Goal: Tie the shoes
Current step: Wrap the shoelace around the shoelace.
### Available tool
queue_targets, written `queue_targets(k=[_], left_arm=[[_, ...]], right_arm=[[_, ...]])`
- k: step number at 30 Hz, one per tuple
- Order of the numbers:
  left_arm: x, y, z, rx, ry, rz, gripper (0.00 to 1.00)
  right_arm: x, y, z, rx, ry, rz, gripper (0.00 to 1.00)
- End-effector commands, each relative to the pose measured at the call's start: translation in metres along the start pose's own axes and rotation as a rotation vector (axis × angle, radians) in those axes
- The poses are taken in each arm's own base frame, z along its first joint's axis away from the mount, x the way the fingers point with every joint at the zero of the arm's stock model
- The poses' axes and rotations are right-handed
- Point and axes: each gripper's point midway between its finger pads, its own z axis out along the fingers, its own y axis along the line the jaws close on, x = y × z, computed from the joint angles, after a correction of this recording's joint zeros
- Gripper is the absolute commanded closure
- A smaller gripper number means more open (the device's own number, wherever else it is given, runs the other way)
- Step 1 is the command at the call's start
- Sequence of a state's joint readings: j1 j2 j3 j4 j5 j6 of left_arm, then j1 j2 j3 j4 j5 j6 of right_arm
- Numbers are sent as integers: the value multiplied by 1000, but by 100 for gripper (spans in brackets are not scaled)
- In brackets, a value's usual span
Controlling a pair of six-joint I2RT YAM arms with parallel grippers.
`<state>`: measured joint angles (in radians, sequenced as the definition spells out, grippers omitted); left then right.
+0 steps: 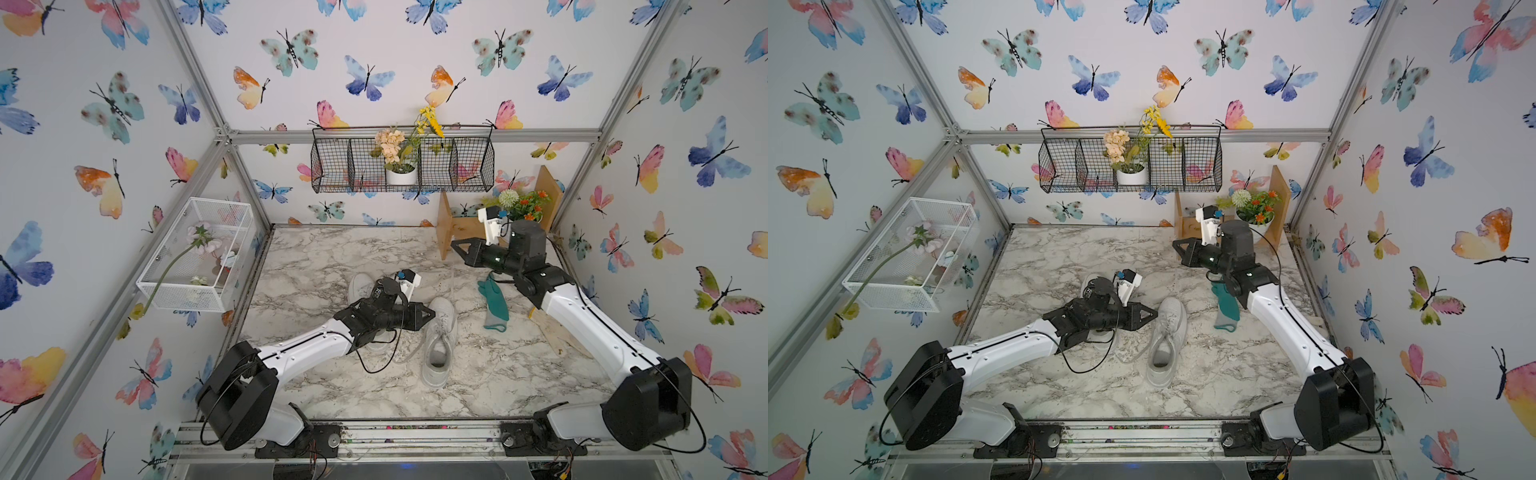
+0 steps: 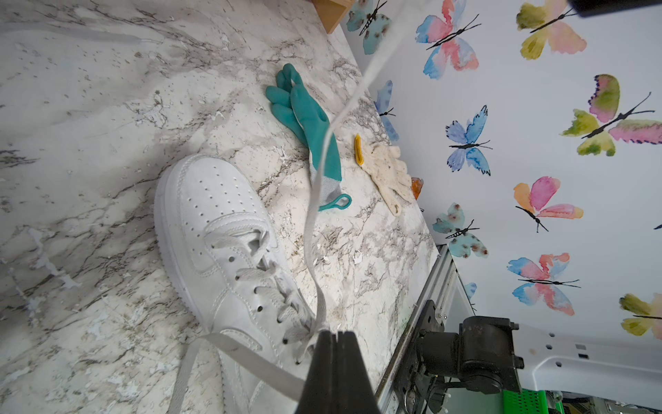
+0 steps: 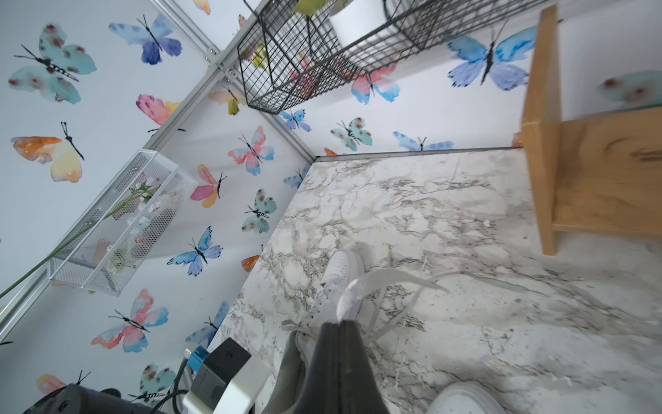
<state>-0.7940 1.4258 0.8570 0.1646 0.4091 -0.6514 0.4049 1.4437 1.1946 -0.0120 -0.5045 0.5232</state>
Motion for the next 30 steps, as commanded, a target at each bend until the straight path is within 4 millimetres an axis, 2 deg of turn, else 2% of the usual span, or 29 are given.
queue_targets(k=[1,4,6,7,9,11,13,15,18,21,24,27,30], left_arm=[[-8,-10,-6,24,-41,26,100],[-7,-9,-6,21,-40,24,100],[-8,-10,-6,21,-41,24,100],[-9,-10,-6,21,-42,24,100],[-10,-10,-5,22,-42,24,100],[-11,-12,-5,23,-41,24,100],[-12,-13,-4,25,-42,26,100],[-14,-14,-4,27,-42,26,100],[-16,-15,-4,28,-43,30,100],[-18,-16,-2,23,-41,32,100],[-21,-16,-1,9,-41,34,100],[-24,-16,1,6,-43,34,100],[-25,-17,4,11,-37,33,100]], right_arm=[[12,9,32,-51,31,-20,98],[38,5,62,-47,102,-29,98],[56,-1,80,-45,155,-39,93],[65,-7,88,-31,184,-40,88],[77,-16,96,-19,230,-53,72],[80,-29,96,44,242,-104,51],[75,-36,88,98,220,-163,31],[67,-41,74,154,200,-231,19],[56,-48,46,197,170,-286,13],[52,-58,16,219,150,-317,13],[56,-60,-14,209,130,-337,21],[68,-47,-36,125,106,-366,24],[85,-33,-49,50,93,-389,28]])
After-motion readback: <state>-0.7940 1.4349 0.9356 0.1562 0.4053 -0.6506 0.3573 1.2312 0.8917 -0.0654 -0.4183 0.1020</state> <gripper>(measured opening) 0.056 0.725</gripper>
